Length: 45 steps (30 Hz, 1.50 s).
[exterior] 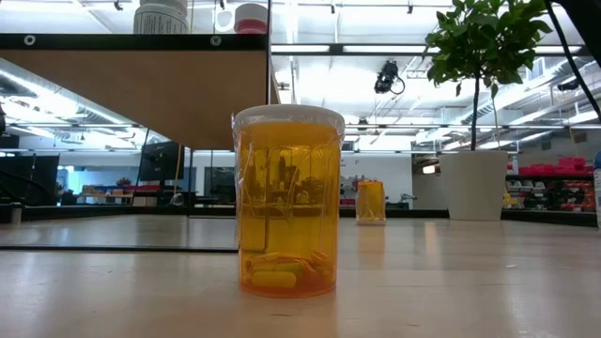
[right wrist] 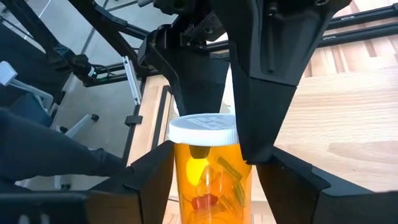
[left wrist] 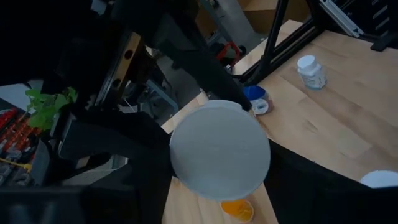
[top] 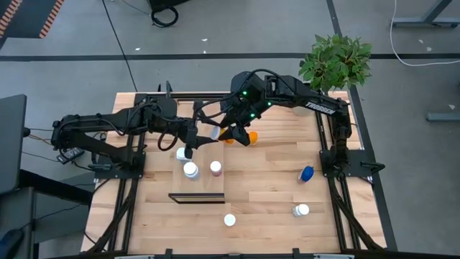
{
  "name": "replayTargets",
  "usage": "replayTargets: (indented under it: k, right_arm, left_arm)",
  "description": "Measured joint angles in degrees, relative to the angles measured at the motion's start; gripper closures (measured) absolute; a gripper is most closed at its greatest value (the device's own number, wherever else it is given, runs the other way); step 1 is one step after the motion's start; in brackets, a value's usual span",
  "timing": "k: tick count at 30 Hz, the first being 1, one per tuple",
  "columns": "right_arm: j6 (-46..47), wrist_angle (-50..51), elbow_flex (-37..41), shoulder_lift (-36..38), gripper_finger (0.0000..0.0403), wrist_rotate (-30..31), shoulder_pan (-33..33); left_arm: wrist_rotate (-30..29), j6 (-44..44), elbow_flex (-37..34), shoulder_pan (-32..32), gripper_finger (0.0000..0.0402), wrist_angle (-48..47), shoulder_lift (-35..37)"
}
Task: Pick and place medicine bottles onto shelf by color
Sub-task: Put the top orange pill bottle on the shelf
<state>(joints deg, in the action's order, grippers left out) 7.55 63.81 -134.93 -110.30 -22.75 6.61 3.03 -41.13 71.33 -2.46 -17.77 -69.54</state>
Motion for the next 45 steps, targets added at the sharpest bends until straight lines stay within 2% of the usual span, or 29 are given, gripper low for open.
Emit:
replayTargets:
  k: [5,13,25,37,45]
  right_arm:
    - [-0.04,0.34,0.0,0.0,0.0173,0.44,0.0]
    - [-0.62,8.21,-0.13,0.2,0.0168,6.0,0.69]
    - [-0.46,8.85,-0.13,0.17,0.0167,6.12,2.05]
    - [-3.29,8.82,-0.11,0.15,0.0167,6.72,2.27]
    - [-4.65,7.55,-0.09,0.11,0.0167,7.75,2.34]
  left_arm:
    - [-1.39,-0.01,0.0,0.02,0.0177,-0.96,0.02]
    - [-8.36,0.21,-0.18,0.02,0.0181,-7.79,1.42]
    - [-18.31,11.69,-0.09,-0.65,0.0182,-19.06,1.81]
    - [-18.35,26.2,-0.09,-8.45,0.0182,-38.39,1.81]
    - [-12.61,30.01,-0.07,-12.24,0.0177,-45.28,1.29]
